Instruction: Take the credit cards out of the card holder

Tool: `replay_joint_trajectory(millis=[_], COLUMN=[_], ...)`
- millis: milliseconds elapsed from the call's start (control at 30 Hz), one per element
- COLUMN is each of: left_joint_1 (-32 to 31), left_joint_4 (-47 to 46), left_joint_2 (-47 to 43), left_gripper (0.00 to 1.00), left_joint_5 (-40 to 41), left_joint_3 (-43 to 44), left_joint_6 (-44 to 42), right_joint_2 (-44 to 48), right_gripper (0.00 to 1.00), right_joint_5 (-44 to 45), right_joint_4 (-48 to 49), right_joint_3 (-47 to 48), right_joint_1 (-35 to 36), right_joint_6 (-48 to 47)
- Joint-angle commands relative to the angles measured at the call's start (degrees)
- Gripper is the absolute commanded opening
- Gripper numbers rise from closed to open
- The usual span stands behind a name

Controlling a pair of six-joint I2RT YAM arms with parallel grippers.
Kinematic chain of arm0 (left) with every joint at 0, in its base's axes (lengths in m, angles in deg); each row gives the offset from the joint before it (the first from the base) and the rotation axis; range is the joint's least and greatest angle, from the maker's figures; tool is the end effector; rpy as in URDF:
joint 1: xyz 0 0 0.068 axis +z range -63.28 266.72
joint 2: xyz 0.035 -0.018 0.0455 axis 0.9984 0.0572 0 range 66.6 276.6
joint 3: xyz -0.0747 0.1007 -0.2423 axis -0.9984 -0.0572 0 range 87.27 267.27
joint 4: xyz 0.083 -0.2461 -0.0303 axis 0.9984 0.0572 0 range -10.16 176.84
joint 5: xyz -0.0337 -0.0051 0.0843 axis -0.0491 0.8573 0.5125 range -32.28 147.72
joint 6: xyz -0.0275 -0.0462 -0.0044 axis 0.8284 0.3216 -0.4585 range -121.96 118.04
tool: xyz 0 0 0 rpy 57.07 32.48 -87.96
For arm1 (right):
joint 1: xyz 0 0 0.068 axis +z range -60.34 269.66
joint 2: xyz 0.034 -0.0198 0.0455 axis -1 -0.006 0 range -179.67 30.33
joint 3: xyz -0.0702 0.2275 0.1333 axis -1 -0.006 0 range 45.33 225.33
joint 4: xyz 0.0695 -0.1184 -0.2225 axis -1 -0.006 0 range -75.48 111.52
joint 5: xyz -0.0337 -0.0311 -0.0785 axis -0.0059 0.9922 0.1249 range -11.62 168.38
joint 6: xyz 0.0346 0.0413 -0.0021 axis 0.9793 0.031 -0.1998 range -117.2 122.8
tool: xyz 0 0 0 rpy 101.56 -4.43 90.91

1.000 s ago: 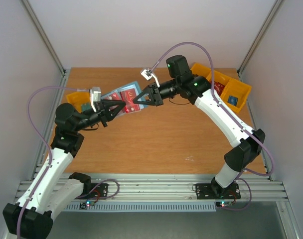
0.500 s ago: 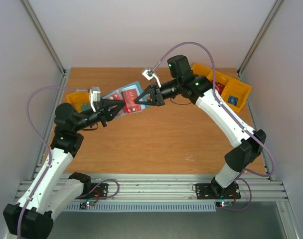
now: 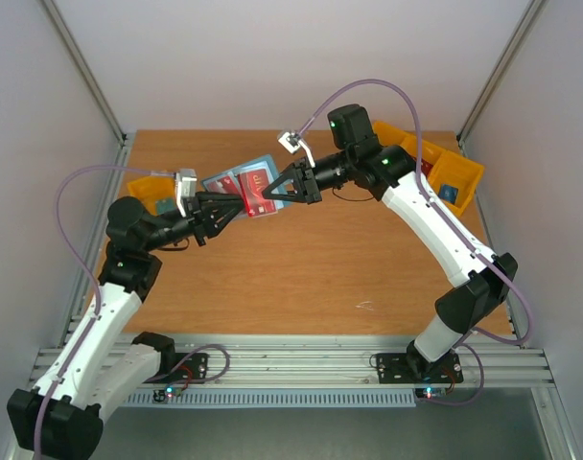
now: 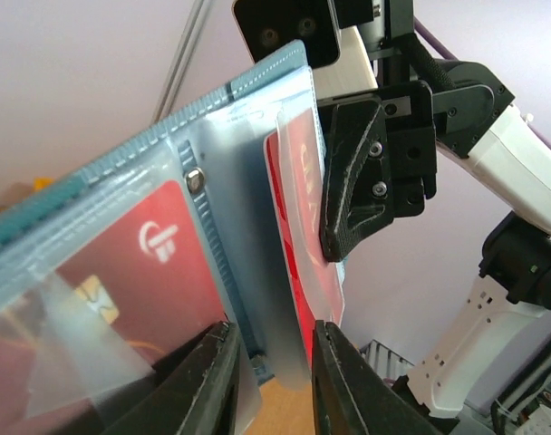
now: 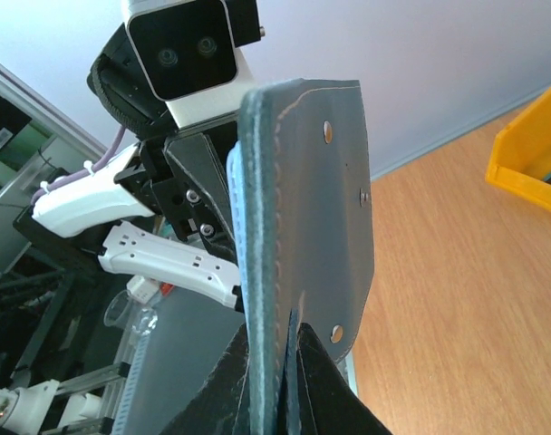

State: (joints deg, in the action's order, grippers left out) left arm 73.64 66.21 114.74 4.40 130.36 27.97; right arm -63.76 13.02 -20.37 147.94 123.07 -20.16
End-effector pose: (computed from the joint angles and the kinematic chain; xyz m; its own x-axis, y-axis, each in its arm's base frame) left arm 0.1760 -0.0703 0.3625 -0.3269 -0.2300 -0.9166 0.8591 0.3319 -0.3896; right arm 0.2714 0.2177 0.4236 -0.0859 -0.2515 -0.9640 -0.9739 -0.1827 0.1345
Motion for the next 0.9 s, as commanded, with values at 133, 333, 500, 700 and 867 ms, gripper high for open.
replay_joint_trajectory(millis=[133, 333, 500, 700, 867], left_joint_1=[-1.71, -2.40, -2.46, -2.35, -1.61], left_joint_4=[-2.00, -1.84, -1.90, -1.95, -0.57], left_joint_2=[2.75, 3.31, 2.69, 1.34, 0.02], left_gripper=[0.23, 0.15, 0.00, 0.00, 0.00], left_joint_5=[-0.56, -1.34, -1.00, 1.58, 4.46], left_joint_3=[1.77, 2.52, 2.11, 1.67, 0.88], left_joint_6=[-0.61, -1.34, -1.46, -0.70, -0.32], right_joint_2=[1.31, 1.21, 1.62, 1.85, 2.55], right_gripper=[0.01, 0.01, 0.02, 0.13, 0.23], right_joint_5=[-2.22, -2.17, -2.14, -1.24, -1.38], right_joint_4=[1.68, 1.44, 1.01, -0.64, -0.09], right_joint_3=[1.58, 1.54, 1.50, 1.13, -0.28], right_joint_1=[0.06, 0.07, 0.08, -0.14, -1.49], right_joint_6=[0.68, 0.46, -0.19, -1.87, -1.40])
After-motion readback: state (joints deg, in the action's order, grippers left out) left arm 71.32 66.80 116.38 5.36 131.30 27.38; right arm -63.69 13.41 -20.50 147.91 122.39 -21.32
